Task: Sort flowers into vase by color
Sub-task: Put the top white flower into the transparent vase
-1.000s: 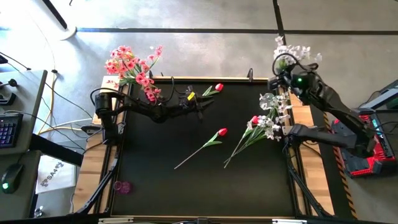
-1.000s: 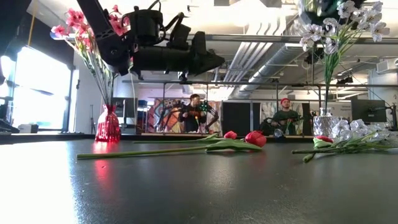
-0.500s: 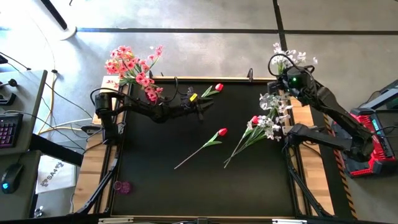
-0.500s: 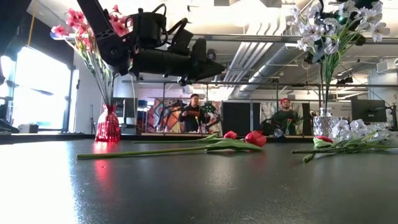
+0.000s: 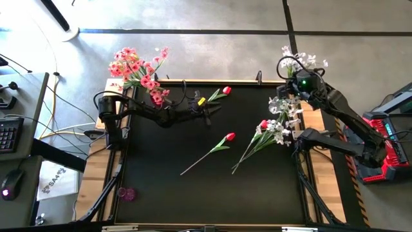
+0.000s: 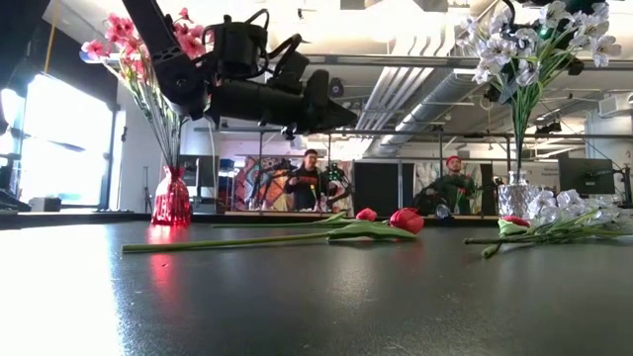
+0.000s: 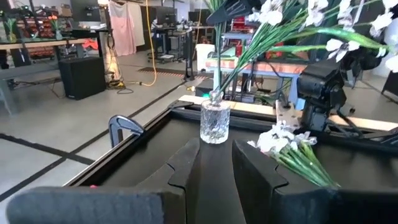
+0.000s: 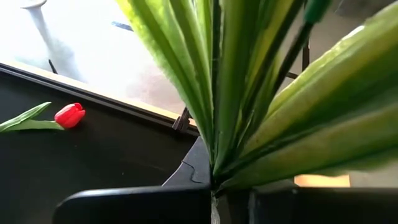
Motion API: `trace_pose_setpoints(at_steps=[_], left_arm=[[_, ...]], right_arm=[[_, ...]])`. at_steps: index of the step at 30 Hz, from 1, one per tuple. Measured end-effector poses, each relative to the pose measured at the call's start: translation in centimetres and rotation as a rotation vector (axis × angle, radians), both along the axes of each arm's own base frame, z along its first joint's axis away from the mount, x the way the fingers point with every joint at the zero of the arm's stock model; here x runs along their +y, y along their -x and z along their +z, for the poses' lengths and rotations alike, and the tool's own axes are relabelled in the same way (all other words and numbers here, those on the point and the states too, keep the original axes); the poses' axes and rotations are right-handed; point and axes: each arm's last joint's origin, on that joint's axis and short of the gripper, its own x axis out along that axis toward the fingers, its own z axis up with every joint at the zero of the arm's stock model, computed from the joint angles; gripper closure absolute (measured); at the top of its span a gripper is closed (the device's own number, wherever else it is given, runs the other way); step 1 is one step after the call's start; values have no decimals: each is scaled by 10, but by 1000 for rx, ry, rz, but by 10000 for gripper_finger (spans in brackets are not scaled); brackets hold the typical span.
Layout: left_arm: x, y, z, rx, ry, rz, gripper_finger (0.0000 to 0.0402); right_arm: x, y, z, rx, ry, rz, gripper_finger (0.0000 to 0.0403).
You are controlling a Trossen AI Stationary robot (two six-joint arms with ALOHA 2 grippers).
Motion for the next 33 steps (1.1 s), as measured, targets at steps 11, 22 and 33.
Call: trace_pose_setpoints(at_steps=[11, 22, 33], left_arm=[[0, 0, -2, 21, 1, 2, 323], [1, 0, -2, 32, -21, 17, 323], [2, 1, -2, 36, -32, 50, 323]], right_arm=[[-5, -4, -28, -18, -20, -38, 403], [-9, -8, -73, -57, -61, -95, 393], [-11, -9, -58, -54, -7, -77, 325]])
